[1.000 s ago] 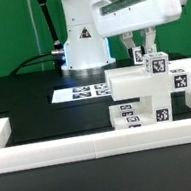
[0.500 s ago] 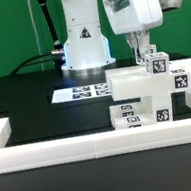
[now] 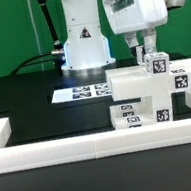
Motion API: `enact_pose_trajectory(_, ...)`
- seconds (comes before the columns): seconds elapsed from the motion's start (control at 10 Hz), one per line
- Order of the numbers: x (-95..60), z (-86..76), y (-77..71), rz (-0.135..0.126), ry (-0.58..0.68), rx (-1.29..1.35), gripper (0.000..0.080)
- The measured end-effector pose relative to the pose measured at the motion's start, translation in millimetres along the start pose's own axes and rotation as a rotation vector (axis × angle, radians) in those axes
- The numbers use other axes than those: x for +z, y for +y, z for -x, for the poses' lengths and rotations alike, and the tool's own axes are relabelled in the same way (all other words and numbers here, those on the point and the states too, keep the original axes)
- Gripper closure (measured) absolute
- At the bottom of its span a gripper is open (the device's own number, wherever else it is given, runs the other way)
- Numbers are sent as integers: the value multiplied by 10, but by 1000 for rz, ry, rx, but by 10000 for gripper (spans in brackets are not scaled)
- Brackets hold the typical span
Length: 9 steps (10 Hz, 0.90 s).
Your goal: Assemble chair
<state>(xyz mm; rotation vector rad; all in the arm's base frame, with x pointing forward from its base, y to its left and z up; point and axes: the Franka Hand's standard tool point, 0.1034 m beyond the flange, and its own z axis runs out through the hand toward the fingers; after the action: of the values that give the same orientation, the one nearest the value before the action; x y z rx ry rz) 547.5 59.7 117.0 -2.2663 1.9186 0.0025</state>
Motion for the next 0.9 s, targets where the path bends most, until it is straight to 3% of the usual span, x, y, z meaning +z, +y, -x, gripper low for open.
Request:
enact_pose_trajectory(0.4,-1,-16,-6,-6,6,-364,151)
enact_pose_trajectory(0.7,-2,-20,-3,26,37,-706,151)
enact_pose_trajectory(0.9,-10,-37,-12,28,37,-896,151)
